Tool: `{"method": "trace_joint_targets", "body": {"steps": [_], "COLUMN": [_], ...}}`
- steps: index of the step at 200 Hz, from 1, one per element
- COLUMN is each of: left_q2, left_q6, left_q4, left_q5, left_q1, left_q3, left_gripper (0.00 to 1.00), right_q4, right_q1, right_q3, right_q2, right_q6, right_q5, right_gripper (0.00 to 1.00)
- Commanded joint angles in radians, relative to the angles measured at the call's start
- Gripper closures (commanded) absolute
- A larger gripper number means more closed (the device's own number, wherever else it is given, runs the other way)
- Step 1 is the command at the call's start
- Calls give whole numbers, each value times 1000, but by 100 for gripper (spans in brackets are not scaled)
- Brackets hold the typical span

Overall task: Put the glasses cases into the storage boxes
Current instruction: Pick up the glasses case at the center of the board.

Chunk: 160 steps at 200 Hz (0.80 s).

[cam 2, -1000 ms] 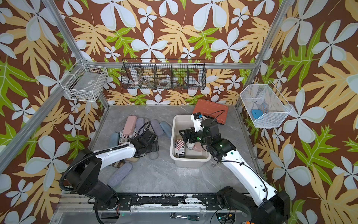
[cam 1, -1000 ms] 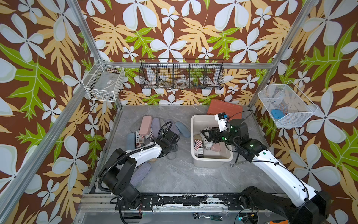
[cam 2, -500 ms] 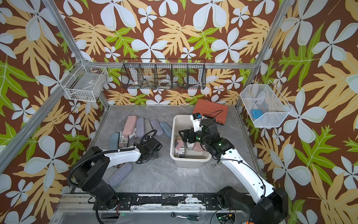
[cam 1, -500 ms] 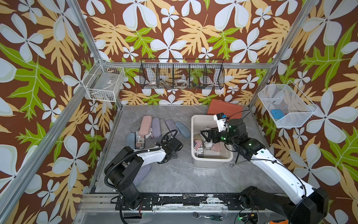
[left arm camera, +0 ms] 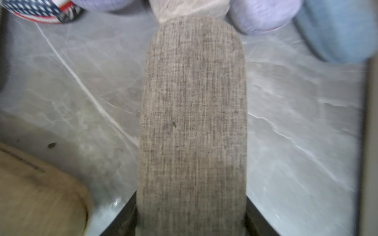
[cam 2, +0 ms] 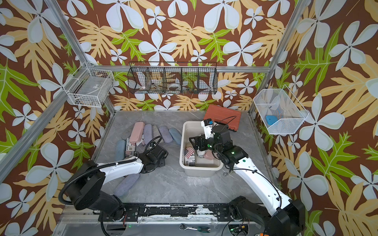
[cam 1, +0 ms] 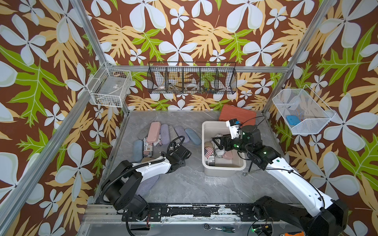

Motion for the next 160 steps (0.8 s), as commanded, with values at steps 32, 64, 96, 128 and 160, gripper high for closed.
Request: {"method": "trace_joint_targets", "body": {"steps": [32, 64, 96, 128, 160], "left_q2": [-280, -487, -546, -512, -509], "left_q6": [103, 197, 266, 300, 310], "left_q4": [86, 274, 385, 378, 374], "left_q5": [80, 175, 229, 269, 274], "left_q1": [-22, -45, -47, -47, -47], "left_q3": [-54, -78, -57, -4, 2], "left_gripper": [56, 56, 56, 56, 55], "right_q4": [79, 193, 267, 331, 337], "right_q1": [9, 85, 176, 209, 248], "right_q3": [21, 47, 125, 191, 253], "right_q2": [16, 62, 151, 231, 305], "right_q6": [85, 188, 259, 300, 301], "right_q5": [-66, -117, -103, -93, -103], "right_gripper": [17, 16, 15, 15, 19]}}
